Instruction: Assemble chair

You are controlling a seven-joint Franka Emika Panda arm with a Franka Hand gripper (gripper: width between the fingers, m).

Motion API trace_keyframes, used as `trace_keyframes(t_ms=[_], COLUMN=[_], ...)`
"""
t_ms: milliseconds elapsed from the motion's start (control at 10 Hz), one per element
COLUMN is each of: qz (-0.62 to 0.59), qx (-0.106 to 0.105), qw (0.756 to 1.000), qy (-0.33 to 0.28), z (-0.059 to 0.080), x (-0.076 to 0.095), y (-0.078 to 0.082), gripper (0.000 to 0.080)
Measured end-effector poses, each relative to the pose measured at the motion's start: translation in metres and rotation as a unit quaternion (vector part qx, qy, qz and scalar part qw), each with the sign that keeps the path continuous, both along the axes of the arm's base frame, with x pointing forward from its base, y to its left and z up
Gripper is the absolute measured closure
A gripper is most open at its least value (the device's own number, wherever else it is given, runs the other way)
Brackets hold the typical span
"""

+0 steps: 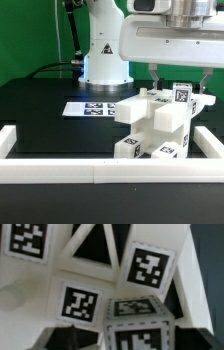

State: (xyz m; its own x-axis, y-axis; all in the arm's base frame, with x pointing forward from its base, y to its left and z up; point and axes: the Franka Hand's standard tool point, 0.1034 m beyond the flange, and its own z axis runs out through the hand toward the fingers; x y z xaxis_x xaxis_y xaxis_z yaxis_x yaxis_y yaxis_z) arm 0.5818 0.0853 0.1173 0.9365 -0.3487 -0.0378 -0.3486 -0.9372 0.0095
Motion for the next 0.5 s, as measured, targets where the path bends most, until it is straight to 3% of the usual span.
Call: trace_keyframes(t_ms=[100, 300, 500], qz=[-0.007, -0.009, -0.092], qx=[0.000, 0.000, -0.003], qw=[1.000, 1.000, 0.996], qy=[0.000, 0.000, 0.000], z=[0.0000, 0.0001, 0.0000], x=[0.0000, 0.0001, 0.0001], y=[-0.0001, -0.0004, -0.0003], gripper=[0.0515, 0.0514, 0.0514])
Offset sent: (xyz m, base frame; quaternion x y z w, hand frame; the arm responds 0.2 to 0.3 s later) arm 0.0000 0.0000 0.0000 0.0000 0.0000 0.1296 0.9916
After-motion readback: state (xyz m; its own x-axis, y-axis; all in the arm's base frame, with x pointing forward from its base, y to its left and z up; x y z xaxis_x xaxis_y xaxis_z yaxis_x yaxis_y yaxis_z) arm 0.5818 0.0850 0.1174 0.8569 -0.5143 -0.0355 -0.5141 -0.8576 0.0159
